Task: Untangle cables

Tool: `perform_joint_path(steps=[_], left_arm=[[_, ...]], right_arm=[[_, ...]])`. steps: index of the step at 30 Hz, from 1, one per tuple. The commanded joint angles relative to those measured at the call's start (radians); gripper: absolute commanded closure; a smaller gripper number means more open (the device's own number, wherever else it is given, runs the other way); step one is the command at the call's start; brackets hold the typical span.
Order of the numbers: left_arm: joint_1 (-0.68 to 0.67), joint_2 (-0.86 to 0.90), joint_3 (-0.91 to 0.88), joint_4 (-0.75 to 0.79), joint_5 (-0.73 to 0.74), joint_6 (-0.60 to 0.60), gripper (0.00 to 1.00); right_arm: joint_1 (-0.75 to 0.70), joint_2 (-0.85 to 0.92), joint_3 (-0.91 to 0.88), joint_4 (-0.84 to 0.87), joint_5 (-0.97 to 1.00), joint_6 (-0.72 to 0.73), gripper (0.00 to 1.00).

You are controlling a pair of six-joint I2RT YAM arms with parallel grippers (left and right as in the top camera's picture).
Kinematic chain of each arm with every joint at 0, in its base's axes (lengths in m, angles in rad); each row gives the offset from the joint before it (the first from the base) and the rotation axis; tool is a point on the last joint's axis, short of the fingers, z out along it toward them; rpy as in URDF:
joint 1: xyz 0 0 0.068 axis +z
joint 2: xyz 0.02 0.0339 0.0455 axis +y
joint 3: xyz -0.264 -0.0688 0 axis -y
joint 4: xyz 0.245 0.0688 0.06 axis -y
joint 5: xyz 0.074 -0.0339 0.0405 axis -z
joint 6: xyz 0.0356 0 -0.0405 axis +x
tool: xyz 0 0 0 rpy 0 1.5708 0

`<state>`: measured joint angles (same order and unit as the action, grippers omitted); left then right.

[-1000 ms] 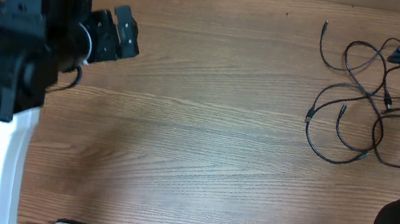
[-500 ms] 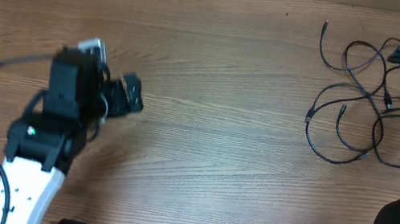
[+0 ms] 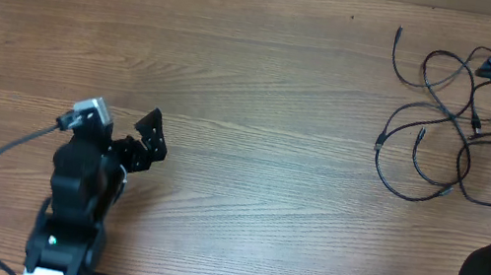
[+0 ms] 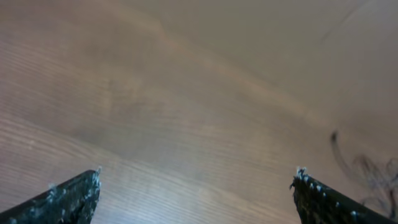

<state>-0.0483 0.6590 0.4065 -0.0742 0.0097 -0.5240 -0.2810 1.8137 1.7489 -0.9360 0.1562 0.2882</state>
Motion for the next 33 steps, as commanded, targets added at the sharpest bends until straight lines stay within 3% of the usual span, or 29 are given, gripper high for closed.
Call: perform_joint_path(steps=[1, 12, 25, 28, 33], left_arm=[[0.009, -0.08, -0.111, 0.124, -0.009, -0.008, 0.0], [0.009, -0.298, -0.404, 0.472, -0.011, -0.008, 0.01], [0.011, -0.599, -0.402, -0.005, -0.073, 0.042, 0.0], [0.011, -0.654, -0.402, 0.0, -0.066, 0.176, 0.01], [0.016, -0.656, -0.402, -0.001, -0.06, 0.249, 0.0]], right_arm=[[-0.002, 0.003, 0.018, 0.003, -0.001, 0.003, 0.0], [-0.002, 0.003, 0.018, 0.003, -0.001, 0.003, 0.0], [-0.002, 0.003, 0.018, 0.003, -0.001, 0.003, 0.0], [-0.002, 0.003, 0.018, 0.003, -0.001, 0.003, 0.0], [-0.002, 0.003, 0.018, 0.003, -0.001, 0.003, 0.0]])
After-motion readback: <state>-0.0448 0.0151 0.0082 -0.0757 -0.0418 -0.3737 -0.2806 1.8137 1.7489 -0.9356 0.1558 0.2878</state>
